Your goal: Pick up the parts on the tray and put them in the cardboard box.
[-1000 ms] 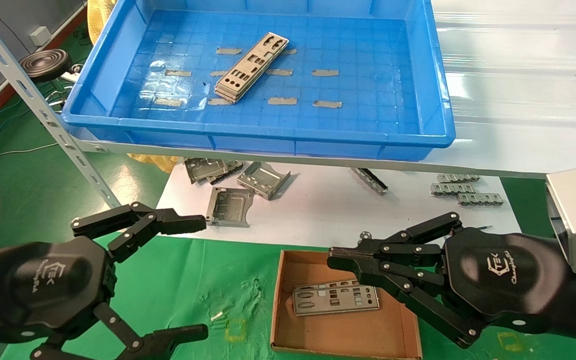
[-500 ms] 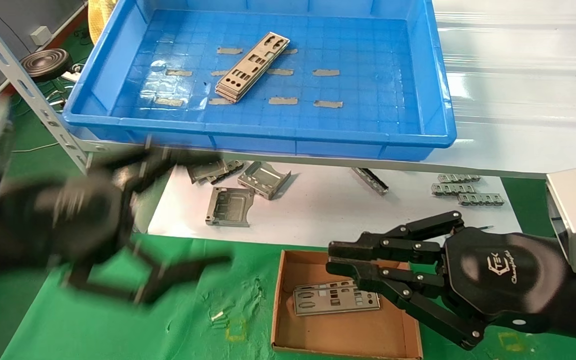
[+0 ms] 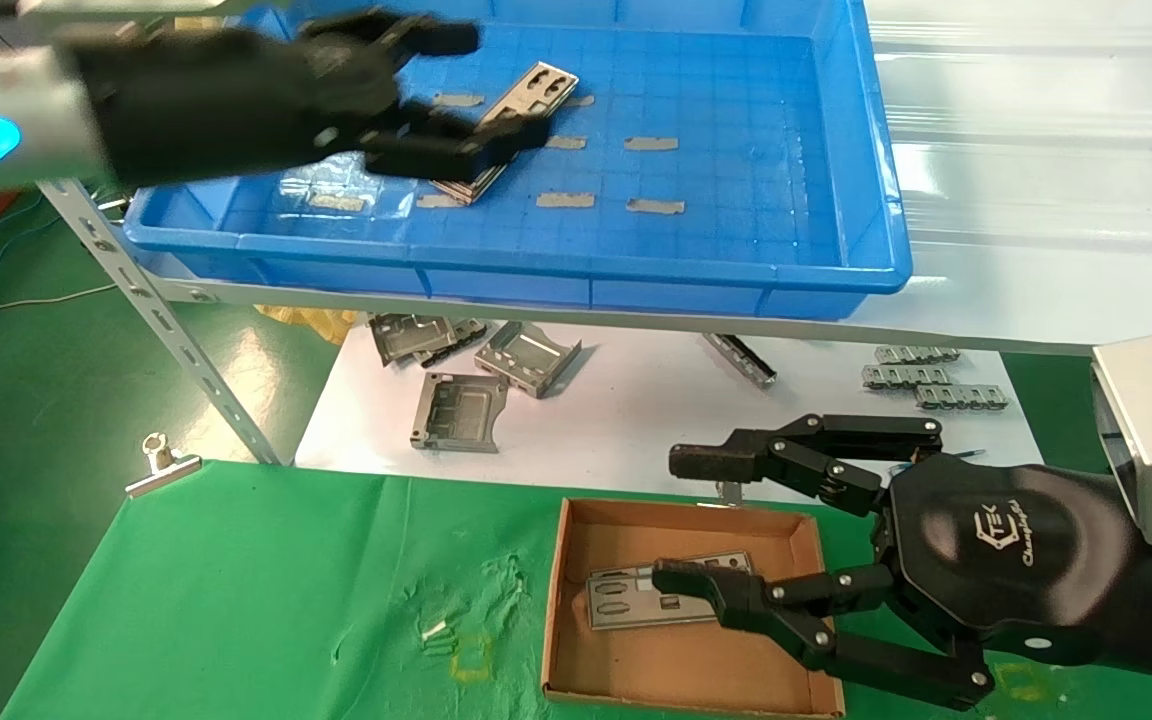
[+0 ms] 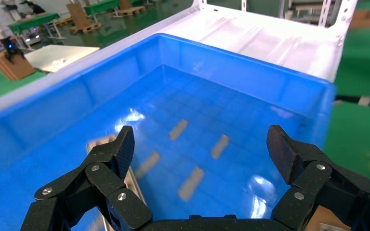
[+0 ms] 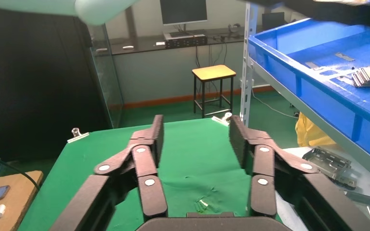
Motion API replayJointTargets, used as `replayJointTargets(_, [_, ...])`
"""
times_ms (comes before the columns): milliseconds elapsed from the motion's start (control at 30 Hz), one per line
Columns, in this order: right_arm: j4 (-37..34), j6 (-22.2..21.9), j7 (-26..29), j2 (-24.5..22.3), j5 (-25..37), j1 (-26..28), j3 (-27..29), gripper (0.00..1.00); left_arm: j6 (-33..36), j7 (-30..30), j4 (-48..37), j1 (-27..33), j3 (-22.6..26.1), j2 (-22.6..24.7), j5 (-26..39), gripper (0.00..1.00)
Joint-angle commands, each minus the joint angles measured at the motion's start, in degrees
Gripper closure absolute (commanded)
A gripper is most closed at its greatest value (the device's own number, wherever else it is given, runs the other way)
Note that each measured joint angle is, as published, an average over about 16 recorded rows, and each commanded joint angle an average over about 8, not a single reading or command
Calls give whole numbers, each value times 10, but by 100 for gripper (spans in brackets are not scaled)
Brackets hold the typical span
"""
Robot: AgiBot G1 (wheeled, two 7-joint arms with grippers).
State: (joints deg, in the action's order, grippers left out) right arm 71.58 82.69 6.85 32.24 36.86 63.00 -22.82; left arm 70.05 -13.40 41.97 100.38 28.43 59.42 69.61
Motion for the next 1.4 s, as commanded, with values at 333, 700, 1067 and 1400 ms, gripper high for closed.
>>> replayJointTargets(333, [0, 0, 0, 0, 0, 0, 0, 0, -53, 65, -218, 107, 34, 120, 62, 0])
replayJointTargets(700, [0, 0, 0, 0, 0, 0, 0, 0, -105, 94, -322, 139, 45, 167, 83, 0])
replayJointTargets(1067, [0, 0, 0, 0, 0, 0, 0, 0, -129, 103, -363, 138, 46, 174, 79, 0])
replayJointTargets(1400, [0, 0, 0, 0, 0, 0, 0, 0, -130, 97, -377, 139, 49, 175, 77, 94])
